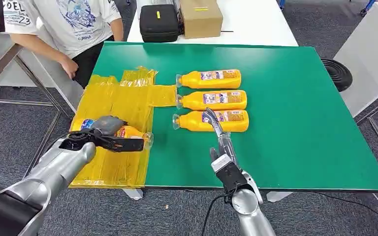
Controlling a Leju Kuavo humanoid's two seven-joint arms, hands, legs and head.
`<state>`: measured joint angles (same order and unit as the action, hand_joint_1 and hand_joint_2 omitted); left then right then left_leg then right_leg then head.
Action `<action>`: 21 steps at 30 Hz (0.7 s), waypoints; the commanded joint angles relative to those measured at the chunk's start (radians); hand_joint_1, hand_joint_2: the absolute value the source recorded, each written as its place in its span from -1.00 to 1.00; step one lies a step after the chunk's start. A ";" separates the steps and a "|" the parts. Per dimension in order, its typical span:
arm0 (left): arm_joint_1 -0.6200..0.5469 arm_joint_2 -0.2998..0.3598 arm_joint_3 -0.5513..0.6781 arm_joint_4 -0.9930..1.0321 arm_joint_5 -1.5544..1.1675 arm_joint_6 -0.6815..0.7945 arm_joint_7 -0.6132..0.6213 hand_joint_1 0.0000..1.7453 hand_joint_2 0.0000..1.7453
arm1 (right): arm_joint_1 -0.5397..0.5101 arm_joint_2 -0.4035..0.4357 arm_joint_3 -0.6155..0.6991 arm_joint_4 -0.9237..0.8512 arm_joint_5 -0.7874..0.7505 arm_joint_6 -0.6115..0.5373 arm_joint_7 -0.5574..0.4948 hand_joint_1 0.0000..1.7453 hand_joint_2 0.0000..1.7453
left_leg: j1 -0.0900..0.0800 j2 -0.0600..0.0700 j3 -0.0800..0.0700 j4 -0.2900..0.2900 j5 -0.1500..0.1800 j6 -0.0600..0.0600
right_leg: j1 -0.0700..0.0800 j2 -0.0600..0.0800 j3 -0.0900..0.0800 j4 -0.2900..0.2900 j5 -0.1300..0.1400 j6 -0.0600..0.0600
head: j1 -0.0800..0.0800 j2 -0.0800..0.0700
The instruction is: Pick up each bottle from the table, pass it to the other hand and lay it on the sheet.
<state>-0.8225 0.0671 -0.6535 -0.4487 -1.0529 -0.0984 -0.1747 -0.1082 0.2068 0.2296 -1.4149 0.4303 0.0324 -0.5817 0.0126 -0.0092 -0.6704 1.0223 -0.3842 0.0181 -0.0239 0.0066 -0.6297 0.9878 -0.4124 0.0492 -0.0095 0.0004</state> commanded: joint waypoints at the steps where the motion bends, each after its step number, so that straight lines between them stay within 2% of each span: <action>1: -0.039 -0.051 -0.040 0.108 -0.004 -0.018 -0.003 0.82 1.00 | -0.019 -0.017 -0.029 0.029 0.002 -0.002 0.006 -1.00 -1.00 | 0.000 0.000 0.003 0.000 -0.001 0.000 | 0.001 -0.001 0.004 -0.001 -0.001 -0.001 | 0.000 0.000; 3: -0.040 -0.052 -0.039 0.109 -0.004 -0.019 -0.004 0.62 1.00 | -0.018 -0.015 -0.030 0.029 0.002 -0.002 0.006 -1.00 -1.00 | 0.000 0.000 0.004 -0.001 -0.001 0.000 | 0.001 -0.001 0.005 -0.001 -0.001 -0.002 | 0.000 0.000; 4: -0.040 -0.052 -0.039 0.109 -0.004 -0.019 -0.004 0.16 1.00 | -0.018 -0.015 -0.030 0.029 0.002 -0.002 0.006 -1.00 -1.00 | 0.000 0.000 0.007 0.000 -0.002 0.000 | 0.001 -0.001 0.007 -0.001 -0.002 -0.002 | 0.000 0.000; 5: -0.040 -0.056 -0.037 0.108 -0.003 -0.015 -0.001 -0.74 1.00 | -0.018 -0.012 -0.029 0.031 0.002 -0.002 0.006 -1.00 -1.00 | 0.001 0.000 0.005 0.000 -0.001 0.000 | 0.001 -0.001 0.006 -0.001 -0.001 -0.002 | 0.000 0.000; 6: -0.038 -0.057 -0.033 0.110 -0.004 -0.009 -0.001 -0.88 1.00 | -0.020 -0.008 -0.032 0.035 0.002 -0.002 0.006 -1.00 -1.00 | 0.000 0.000 0.008 0.000 -0.002 0.000 | 0.001 -0.002 0.009 -0.001 -0.003 -0.003 | 0.000 0.000; 7: -0.038 -0.057 -0.033 0.110 -0.004 -0.009 -0.001 -0.88 1.00 | -0.020 -0.008 -0.032 0.035 0.002 -0.002 0.006 -1.00 -1.00 | 0.000 0.000 0.006 -0.001 -0.001 0.000 | 0.001 -0.001 0.006 -0.001 -0.002 -0.002 | 0.000 0.000; 8: -0.036 -0.057 -0.030 0.111 -0.005 -0.004 -0.001 -1.00 1.00 | -0.021 -0.005 -0.034 0.036 0.003 -0.002 0.006 -1.00 -1.00 | 0.000 0.000 0.005 -0.001 -0.001 0.000 | 0.001 -0.001 0.005 -0.001 -0.001 -0.002 | 0.000 0.000; 18: -0.017 -0.043 -0.018 0.105 -0.007 0.012 -0.002 -1.00 1.00 | -0.017 -0.001 -0.042 0.050 -0.001 0.003 0.003 -1.00 -1.00 | 0.001 0.001 0.009 -0.001 -0.003 0.000 | 0.001 0.000 0.009 -0.001 -0.002 -0.003 | 0.000 0.000; 20: -0.013 -0.041 -0.018 0.105 -0.008 0.013 -0.002 -1.00 1.00 | -0.018 -0.001 -0.042 0.053 -0.001 0.004 0.003 -1.00 -1.00 | 0.000 0.001 0.005 -0.001 -0.001 0.000 | 0.001 0.000 0.006 -0.001 -0.001 -0.002 | 0.000 0.000; 21: -0.012 -0.041 -0.017 0.105 -0.009 0.015 -0.001 -1.00 1.00 | -0.019 -0.001 -0.042 0.056 -0.001 0.004 0.002 -1.00 -1.00 | 0.001 0.002 0.009 -0.001 -0.003 0.000 | 0.001 0.001 0.009 -0.002 -0.002 -0.003 | 0.000 0.000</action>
<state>-0.8265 0.0320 -0.6596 -0.4032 -1.0575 -0.0889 -0.1781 -0.1070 0.2075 0.2114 -1.4149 0.4303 0.0324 -0.5768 0.0127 -0.0092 -0.6691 1.0222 -0.3841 0.0182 -0.0237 0.0066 -0.6280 0.9879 -0.4124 0.0491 -0.0095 0.0004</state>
